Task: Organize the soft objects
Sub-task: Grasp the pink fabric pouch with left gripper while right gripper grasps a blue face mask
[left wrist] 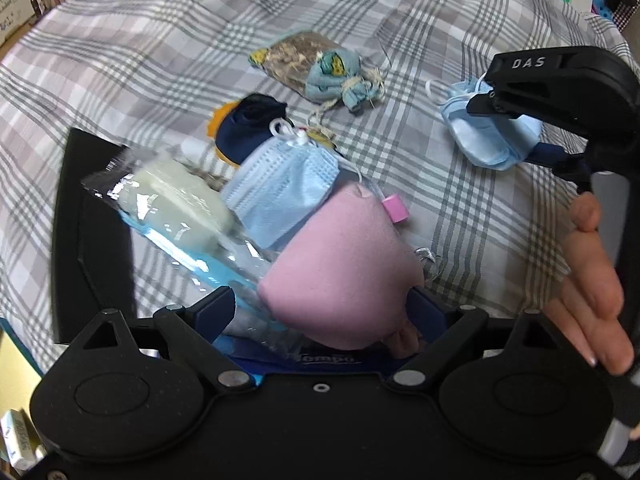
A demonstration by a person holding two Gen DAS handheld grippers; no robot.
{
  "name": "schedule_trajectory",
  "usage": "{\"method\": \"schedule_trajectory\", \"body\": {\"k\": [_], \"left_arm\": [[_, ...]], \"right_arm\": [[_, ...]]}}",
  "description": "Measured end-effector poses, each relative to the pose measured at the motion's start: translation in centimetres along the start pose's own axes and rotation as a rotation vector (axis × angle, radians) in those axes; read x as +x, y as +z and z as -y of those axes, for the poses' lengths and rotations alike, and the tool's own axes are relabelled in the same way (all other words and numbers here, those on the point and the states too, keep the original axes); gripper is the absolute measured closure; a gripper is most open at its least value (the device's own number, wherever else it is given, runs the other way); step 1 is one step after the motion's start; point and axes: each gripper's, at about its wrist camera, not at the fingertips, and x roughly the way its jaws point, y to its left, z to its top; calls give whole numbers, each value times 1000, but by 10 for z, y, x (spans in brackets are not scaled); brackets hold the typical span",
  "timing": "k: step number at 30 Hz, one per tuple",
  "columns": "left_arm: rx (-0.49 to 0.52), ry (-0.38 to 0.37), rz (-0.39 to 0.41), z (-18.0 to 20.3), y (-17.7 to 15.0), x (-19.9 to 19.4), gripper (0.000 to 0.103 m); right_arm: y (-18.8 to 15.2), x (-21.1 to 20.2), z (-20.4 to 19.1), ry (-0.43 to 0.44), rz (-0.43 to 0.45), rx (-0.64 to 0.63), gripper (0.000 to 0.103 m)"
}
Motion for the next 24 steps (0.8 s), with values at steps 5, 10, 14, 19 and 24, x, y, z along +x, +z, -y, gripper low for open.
{"method": "schedule_trajectory", "body": {"k": [5,10,14,19,24], "left_arm": [[16,2,-8,9,4,10,12],[27,29,-23,15,8,23,10],[21,18,-20,15,8,26,17],[17,3,-1,15,9,18,30],[-4,-45,11,13,9,7,35]], "right_arm": [[-2,-1,1,-19,9,-14,52],[-3,0,4,-21,4,-5,52],[-4,2,3,-23,4,-7,52],[-6,0,2,-25,18,-12,52],[-6,-6,3,-31,38,-11,52]]}}
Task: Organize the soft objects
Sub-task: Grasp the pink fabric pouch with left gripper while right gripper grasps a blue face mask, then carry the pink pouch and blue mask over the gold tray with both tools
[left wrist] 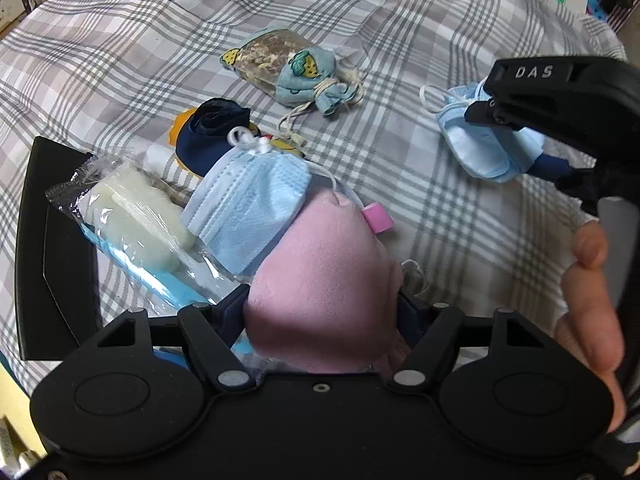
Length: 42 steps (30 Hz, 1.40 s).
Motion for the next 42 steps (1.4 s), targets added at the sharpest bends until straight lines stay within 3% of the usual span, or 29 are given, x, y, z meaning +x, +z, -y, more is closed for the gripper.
{"method": "schedule_trajectory", "body": {"k": [7,12,21,42], "left_arm": [[-3,-68,86,5,-3,-29,35],[4,-57,116,11,-4,-54,35],[47,-121,68,31,-34,-79,35],[60,-127,17,28,-135,-133,35]], "right_arm": [[3,-18,10,-12,53,13,52],[-1,-31,23,-19,39,23,52],[-31,-67,47,-60,-40,-68,52],[-107,-187,68,34,-95,-297,52]]}}
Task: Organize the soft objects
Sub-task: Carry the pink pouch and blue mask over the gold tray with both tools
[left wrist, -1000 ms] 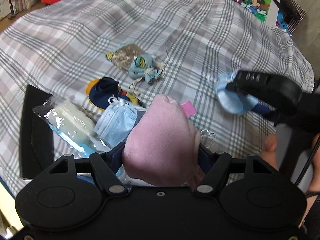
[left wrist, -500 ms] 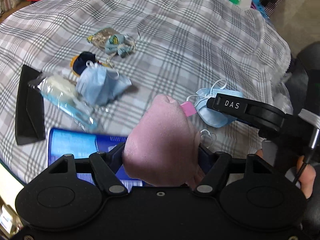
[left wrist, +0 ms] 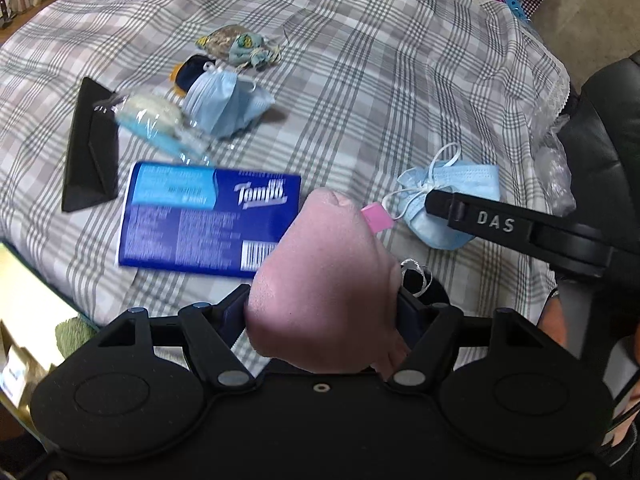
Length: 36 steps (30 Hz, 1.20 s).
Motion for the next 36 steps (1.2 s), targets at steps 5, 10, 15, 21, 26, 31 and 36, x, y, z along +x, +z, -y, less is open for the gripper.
{"method": "schedule_trajectory", "body": {"k": [5,10,15,21,26,31,36], "left_arm": [[-24,-2,-7,-10,-20,-8,35],[-58,21,-17,-24,-40,-13,35],[-107,29,-27,-45,-61,-17,35],[-182,68,-41,-81,-85,-22,35],[-268,116,-45,-118,-100,-29,35],[-359,168,-45,-157,-110,-33,35],[-455,212,-33,-200,-116,-36,35]], "right_arm": [[-15,-19,-6,33,-4,-52,52],[-35,-30,-18,62,-28,-113,52],[-55,-37,-38,92,-60,-195,52],[-79,-40,-74,145,-103,-296,52],[-97,-36,-112,216,-162,-372,52],[-108,-30,-151,274,-204,-440,52],[-118,-22,-191,316,-235,-501,52]]}}
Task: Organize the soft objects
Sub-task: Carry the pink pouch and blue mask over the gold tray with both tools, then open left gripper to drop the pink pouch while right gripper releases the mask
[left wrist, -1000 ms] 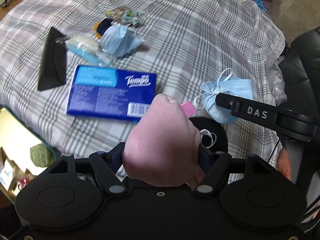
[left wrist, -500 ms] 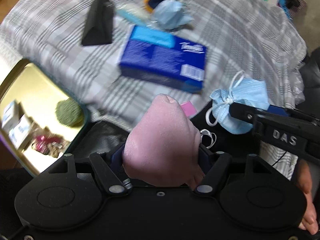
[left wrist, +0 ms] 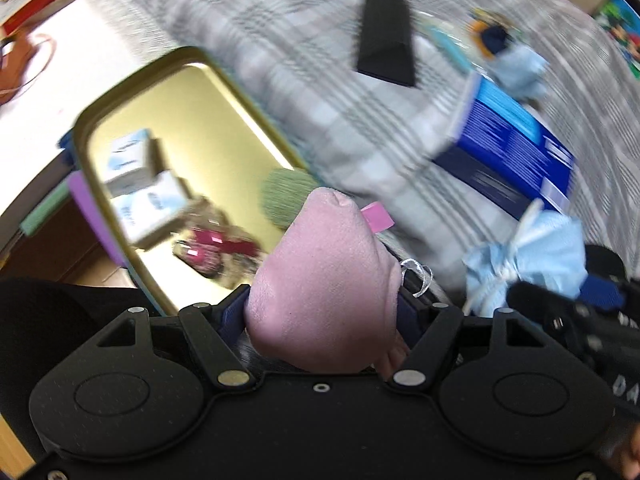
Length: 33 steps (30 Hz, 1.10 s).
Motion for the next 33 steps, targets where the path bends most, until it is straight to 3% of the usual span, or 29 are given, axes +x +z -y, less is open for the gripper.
{"method": "schedule_trajectory", "body": {"k": [6,14,30,33], "left_arm": [[-110,71,32,-45,23,7,35],[-240,113,88,-92,66,17,35],[-340,220,155,-140,118,55,35],[-331,232,147,-146,122,64,32]], "right_arm": [[18,25,-33,30,-26,-54,52],[47,53,-69,37,-37,-90,52],[91,121,-116,34,-83,-130,50],[98,136,-123,35,-91,-137,43]]}}
